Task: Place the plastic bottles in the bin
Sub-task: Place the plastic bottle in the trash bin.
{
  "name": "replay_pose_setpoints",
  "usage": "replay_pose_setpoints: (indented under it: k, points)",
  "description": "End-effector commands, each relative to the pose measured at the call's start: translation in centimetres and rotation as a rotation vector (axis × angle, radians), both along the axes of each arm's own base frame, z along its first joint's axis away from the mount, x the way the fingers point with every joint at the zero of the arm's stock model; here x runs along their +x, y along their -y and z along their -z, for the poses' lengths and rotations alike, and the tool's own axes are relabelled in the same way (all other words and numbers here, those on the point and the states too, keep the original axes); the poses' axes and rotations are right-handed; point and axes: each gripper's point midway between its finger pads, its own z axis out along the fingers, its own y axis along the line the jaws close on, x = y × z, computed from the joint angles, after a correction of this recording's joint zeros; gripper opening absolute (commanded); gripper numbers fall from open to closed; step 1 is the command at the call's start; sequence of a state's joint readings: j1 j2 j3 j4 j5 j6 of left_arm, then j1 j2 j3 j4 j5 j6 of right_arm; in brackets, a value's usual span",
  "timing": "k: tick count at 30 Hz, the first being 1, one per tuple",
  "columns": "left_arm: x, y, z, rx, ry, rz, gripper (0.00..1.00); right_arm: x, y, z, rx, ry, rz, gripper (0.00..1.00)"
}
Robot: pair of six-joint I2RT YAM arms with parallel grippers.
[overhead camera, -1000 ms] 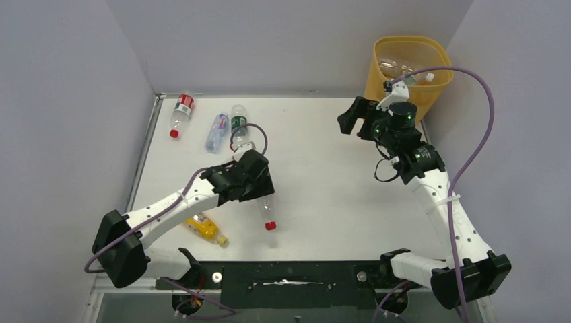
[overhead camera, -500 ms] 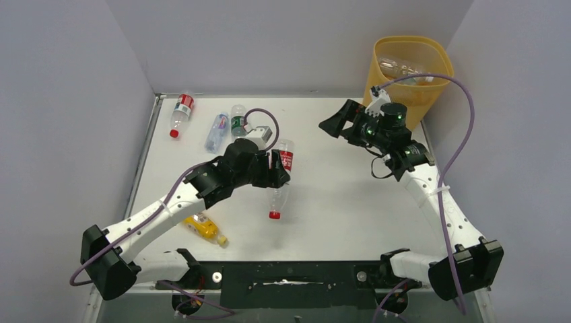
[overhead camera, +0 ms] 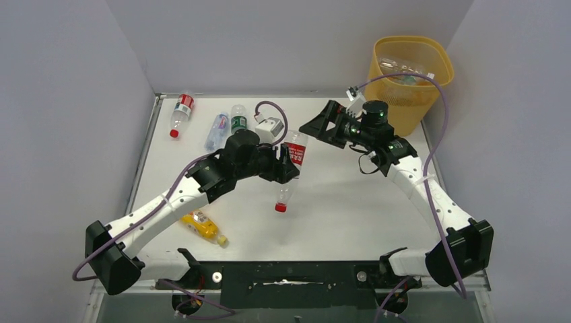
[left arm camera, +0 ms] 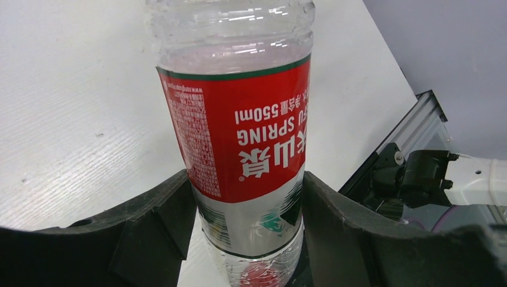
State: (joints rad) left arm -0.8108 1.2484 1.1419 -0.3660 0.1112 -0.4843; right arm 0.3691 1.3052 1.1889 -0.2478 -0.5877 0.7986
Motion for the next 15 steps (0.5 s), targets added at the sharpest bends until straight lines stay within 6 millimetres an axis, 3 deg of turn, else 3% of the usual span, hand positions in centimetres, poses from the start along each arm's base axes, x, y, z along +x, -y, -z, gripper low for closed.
replay_pose_setpoints:
  k: [1,15]
  points:
    - [0.8,2.1,-4.4,-0.086,0.119,0.066,0.59,-0.5,-2.0,-3.0,0.048,0.085,-0.063,0.98]
    - [0.9,2.8,-3.9,-0.074,0.104,0.079,0.58,-1.4,-3.2,-2.7,0.032,0.090,-0.103,0.98]
